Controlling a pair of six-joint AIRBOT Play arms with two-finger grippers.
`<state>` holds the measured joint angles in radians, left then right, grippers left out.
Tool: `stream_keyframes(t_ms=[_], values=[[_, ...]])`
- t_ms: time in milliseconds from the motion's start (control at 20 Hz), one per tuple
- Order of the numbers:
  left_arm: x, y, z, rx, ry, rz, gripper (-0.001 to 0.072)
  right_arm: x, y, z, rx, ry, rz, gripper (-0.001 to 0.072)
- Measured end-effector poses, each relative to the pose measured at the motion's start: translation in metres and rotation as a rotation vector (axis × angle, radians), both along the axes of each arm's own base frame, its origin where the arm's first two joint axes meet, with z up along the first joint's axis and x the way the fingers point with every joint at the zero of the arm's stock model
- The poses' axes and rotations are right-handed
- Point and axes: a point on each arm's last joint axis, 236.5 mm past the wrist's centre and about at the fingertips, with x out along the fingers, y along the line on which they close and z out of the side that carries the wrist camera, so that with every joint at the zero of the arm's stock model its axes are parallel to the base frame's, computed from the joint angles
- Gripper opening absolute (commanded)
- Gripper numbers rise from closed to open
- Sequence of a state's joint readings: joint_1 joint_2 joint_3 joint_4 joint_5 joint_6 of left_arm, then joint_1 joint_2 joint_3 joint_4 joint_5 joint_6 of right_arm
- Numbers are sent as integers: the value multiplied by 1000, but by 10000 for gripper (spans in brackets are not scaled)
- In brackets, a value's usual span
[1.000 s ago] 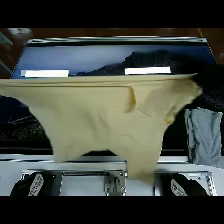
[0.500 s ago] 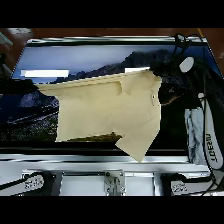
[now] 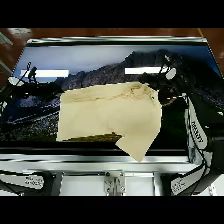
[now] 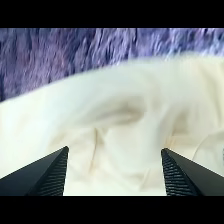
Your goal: Fold the shirts.
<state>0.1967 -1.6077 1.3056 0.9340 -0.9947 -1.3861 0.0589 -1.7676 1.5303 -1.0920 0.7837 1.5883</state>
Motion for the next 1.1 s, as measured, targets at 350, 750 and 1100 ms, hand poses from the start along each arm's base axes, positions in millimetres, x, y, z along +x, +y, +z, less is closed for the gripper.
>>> stream_keyframes(t_ms=[350, 750, 1100], values=[[-133, 58, 0, -7, 357, -55, 717, -127, -71, 8, -123, 322, 290, 698], [-239, 24, -61, -192, 492, 56, 713, -219, -63, -13, 162, 491, 270, 698], [-235, 11, -78, -234, 426, 102, 591, -207, -54, -11, 235, 429, 215, 698]])
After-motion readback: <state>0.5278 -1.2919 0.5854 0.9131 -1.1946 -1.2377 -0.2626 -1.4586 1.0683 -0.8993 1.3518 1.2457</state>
